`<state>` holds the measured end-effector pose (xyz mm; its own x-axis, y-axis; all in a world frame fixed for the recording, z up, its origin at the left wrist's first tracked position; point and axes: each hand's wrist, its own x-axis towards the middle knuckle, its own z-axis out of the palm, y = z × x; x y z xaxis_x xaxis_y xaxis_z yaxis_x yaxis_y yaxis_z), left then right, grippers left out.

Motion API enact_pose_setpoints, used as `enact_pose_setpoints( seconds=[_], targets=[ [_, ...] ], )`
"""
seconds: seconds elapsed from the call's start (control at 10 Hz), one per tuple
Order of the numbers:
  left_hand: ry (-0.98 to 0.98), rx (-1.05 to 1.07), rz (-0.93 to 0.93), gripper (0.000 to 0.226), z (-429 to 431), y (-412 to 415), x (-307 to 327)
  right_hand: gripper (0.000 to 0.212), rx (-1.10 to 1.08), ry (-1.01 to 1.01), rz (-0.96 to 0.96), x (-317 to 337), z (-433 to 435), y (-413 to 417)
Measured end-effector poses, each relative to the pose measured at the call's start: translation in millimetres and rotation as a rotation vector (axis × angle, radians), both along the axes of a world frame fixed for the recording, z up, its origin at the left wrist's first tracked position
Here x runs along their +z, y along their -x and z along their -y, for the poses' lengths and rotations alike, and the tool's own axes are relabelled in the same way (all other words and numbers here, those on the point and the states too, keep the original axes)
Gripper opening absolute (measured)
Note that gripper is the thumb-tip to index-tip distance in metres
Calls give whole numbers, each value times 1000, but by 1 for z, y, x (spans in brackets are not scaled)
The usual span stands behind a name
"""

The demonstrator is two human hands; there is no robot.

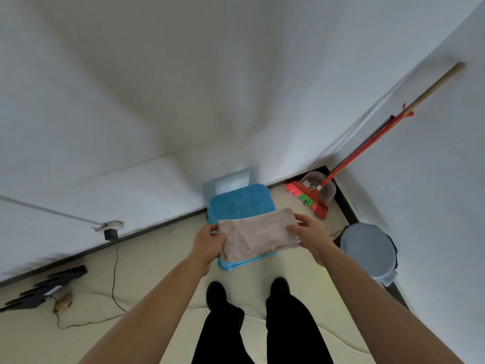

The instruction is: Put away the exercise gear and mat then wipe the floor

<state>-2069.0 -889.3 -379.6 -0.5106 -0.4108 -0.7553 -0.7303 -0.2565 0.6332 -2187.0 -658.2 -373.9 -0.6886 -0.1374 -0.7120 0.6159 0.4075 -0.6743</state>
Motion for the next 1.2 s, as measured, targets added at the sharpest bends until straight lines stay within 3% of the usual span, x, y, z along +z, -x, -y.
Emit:
enact_pose_setpoints(
  seconds=[0.2,0.4,0.5,0.6,0.7,0.8,0.9,1.1,1.2],
  targets=[
    [-18,81,122,21,-5,52,-115,33,46,-138,23,-118,9,52],
    [96,119,236,41,-7,83,-241,31,70,-198,54,-221,21,92],
    [65,194,243,15,-7,97,-265,30,111,-283,-43,-238,29,97],
    [70,169,275,12,0,94,-275,29,198,-331,-229,-239,48,82],
    [155,78,303,19,15,78,-277,29,332,-212,-216,-245,75,56],
    [267,-120,299,37,24,66,-277,38,532,-65,11,-257,96,31],
    [352,-334,258,43,21,57,-279,44,595,-106,-10,-271,96,21],
    [325,-678,275,52,27,50,-275,50,538,-157,-53,-270,75,34],
    [356,-851,351,47,30,51,-257,43,558,-255,-117,-248,67,44]
  ],
)
